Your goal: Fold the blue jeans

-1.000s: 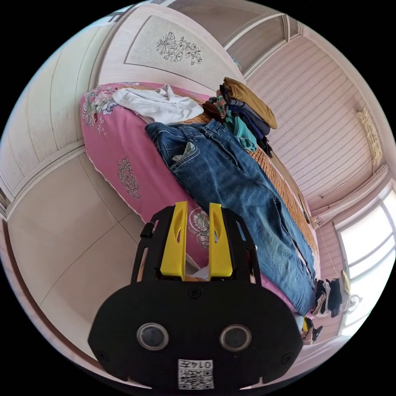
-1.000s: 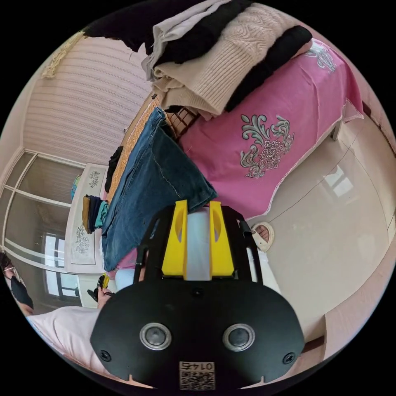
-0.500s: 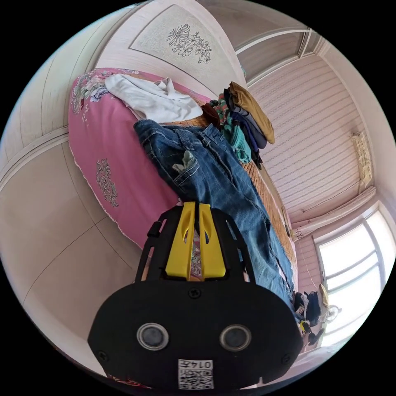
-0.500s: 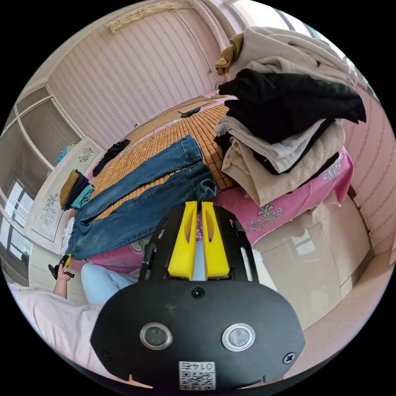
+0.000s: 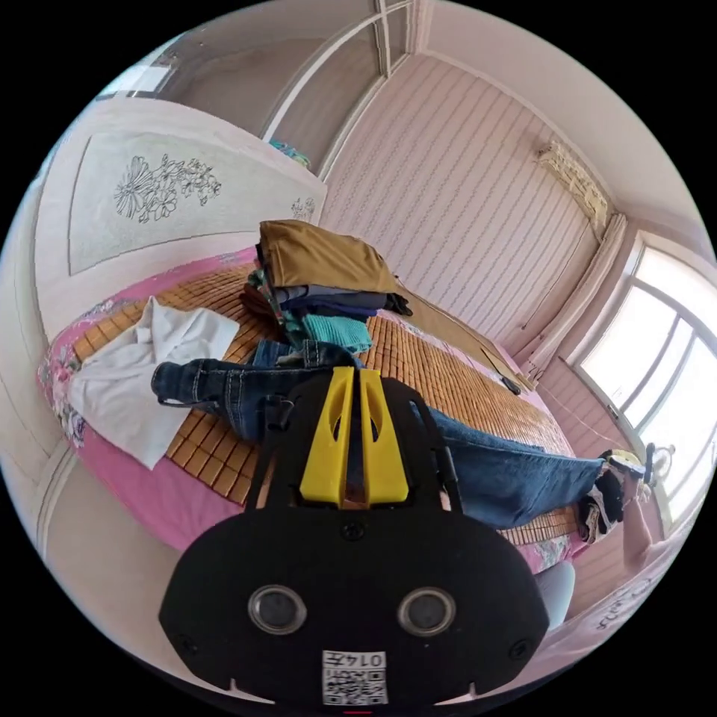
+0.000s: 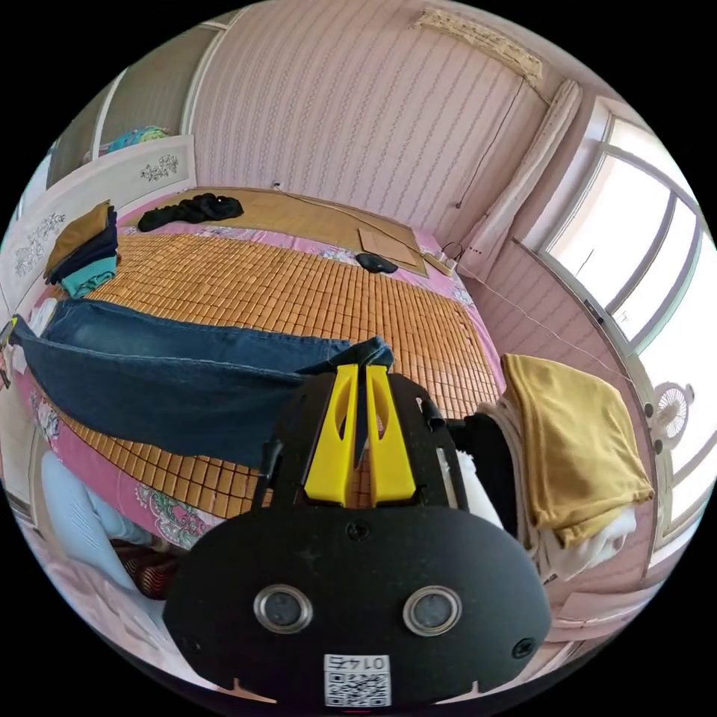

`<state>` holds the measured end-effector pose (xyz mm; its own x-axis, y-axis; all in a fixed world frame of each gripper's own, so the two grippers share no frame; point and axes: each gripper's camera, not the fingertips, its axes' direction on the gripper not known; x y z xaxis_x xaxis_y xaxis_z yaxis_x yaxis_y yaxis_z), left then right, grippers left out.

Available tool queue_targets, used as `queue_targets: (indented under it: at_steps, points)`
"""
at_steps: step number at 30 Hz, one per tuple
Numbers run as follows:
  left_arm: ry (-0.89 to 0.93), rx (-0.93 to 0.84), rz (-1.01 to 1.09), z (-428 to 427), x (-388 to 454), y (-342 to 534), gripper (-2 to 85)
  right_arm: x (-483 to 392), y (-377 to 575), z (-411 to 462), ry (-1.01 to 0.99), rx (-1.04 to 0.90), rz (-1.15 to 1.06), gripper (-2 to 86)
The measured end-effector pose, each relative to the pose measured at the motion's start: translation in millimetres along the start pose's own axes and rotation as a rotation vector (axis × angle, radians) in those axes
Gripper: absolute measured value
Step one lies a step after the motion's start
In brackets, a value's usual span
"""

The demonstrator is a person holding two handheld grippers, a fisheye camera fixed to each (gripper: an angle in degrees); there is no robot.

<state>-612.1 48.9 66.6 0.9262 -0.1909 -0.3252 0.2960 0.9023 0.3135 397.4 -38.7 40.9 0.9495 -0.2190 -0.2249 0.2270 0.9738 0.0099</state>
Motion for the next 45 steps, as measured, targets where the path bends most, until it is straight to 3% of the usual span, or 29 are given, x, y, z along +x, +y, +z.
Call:
queue_targets:
  at_steps: [4,8,13,18,22,27,32,38,41,45]
  points:
    - [-0.160,0.026,0.022,80.0,26.4,-35.3,1.3,1.6,-48.4,69.4,-0.027,-0.071,0.050,1.6]
    - [-0.185,-0.091,-0.053,141.7,21.7,-31.1,5.3,20.2,-52.5,160.1,-0.262,-0.196,0.317,4.0]
    - [-0.256,0.022,0.076,103.1,22.8,-1.7,7.3,16.2,3.4,155.0,-0.342,-0.124,0.307,6.2]
    - [-0.278,-0.076,-0.143,71.8,-39.8,46.3,9.0,40.1,122.3,128.0,-0.546,0.006,0.528,6.1]
    - [-0.166,-0.195,-0.317,86.0,-74.5,82.5,13.1,51.4,174.2,137.2,-0.578,0.040,0.681,6.6]
    - [-0.056,-0.163,-0.348,112.3,-66.9,84.3,13.4,62.0,184.5,174.1,-0.610,0.042,0.832,11.3]
    - [-0.001,-0.137,-0.445,137.2,-71.3,75.8,9.9,75.4,186.0,203.3,-0.708,0.123,0.991,8.5]
    - [0.044,-0.091,-0.460,117.0,-77.1,72.3,1.5,84.0,164.6,176.8,-0.710,0.137,0.814,1.8]
    - [0.082,-0.099,-0.359,84.6,-73.3,77.9,0.6,94.2,165.6,139.3,-0.695,0.161,0.709,1.1]
    - [-0.047,-0.200,-0.189,39.9,-59.7,120.3,1.9,102.0,211.1,99.6,-0.709,0.102,0.675,0.8]
